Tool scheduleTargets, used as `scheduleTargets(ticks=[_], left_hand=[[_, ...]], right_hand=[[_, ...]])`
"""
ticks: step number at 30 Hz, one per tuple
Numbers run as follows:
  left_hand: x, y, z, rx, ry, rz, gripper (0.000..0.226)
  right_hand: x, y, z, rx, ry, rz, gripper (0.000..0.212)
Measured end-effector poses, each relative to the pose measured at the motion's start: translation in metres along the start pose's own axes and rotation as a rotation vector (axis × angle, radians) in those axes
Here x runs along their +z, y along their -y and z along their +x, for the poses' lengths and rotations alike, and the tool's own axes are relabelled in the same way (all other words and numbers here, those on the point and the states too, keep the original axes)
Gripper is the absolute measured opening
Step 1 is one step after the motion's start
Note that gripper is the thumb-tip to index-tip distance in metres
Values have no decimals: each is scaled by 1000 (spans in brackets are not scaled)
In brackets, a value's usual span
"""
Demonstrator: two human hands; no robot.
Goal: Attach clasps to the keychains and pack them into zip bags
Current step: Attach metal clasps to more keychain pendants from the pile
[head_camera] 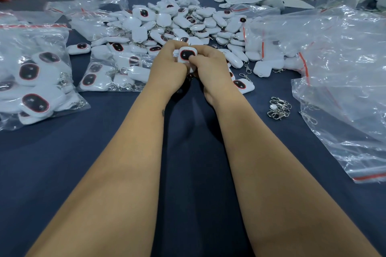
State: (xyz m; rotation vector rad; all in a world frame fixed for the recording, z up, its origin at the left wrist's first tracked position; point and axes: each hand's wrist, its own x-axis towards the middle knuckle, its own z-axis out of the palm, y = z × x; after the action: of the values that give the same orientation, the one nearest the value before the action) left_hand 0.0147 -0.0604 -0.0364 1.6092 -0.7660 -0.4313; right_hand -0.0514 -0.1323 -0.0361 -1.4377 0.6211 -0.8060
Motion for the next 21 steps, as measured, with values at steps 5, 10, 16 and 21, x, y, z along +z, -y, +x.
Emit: scheduleTargets(ticks=[5, 10, 16, 21], left_hand=[[-2, 0, 1, -13, 4, -14, 37], [0, 0, 0, 0, -19, -16, 34], [1, -2, 1, -36, -65, -32, 33], [2, -3, 0, -69, -53, -65, 25]], right_hand=[[-2, 0, -1, -6, 2, -14, 32], [-2, -1, 1, -10, 0, -9, 29], [-2, 1, -2, -17, 4, 46, 27], [-3, 3, -3, -15, 4, 86, 27]])
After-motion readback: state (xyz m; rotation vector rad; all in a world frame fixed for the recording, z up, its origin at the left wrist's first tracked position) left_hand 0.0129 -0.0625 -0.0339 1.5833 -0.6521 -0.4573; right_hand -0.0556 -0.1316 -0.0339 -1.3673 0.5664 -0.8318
